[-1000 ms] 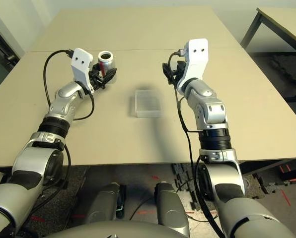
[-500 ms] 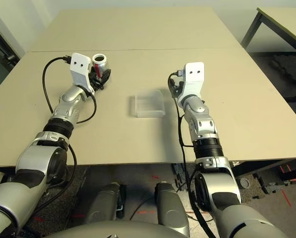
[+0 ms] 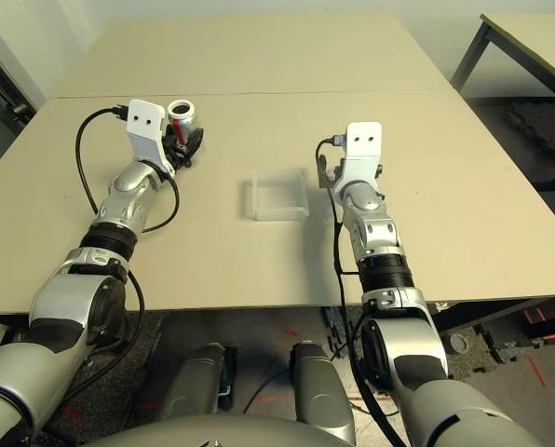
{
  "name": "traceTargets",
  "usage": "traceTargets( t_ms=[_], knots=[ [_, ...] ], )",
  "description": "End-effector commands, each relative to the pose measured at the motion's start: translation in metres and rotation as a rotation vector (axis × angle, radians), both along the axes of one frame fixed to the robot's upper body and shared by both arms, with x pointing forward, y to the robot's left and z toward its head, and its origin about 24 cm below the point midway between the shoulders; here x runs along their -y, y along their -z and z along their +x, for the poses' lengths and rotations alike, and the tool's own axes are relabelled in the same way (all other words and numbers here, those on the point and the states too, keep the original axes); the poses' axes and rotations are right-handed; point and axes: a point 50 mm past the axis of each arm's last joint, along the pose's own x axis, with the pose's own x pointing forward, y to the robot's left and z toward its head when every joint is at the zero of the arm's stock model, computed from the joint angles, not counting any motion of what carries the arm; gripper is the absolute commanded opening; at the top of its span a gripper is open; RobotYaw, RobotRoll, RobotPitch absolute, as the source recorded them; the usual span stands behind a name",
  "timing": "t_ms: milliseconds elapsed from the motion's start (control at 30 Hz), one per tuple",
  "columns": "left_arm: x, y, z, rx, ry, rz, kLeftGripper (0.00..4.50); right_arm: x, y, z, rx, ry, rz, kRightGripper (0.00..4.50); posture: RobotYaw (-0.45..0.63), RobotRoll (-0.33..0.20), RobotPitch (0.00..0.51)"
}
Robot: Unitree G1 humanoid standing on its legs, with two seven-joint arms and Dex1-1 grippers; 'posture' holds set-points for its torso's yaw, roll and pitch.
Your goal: Pour the medicine from the bottle into the box.
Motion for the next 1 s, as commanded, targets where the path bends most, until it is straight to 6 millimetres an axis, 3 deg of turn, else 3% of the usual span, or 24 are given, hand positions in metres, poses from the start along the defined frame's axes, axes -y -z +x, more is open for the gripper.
traceTargets(
  t_ms=[33,200,567,1000],
  knots=[
    [-0.003,0.007,-0.001,-0.025,-0.018,-0.006,2.46,0.002,0.001,0.001,-0.018,0.008,0.007,4.50,-0.01,0.000,0.092],
    [-0.004,0.005,0.000,-0.024,-0.021,-0.014,2.46,0.000,-0.003,0.000,0.008,-0.019,0.034,4.50,-0.01,0.000,0.090],
    [-0.009,0.006,0.001,-0.043,-0.037,-0.027,2.46,0.004,-0.037,-0.011,0.164,-0.126,0.016,4.50,-0.03,0.000,0.074],
    [-0.016,0.011,0.005,-0.110,-0.076,0.045,2.46,0.012,-0.038,-0.069,0.099,-0.385,0.003,4.50,-0.05,0.000,0.066]
  ],
)
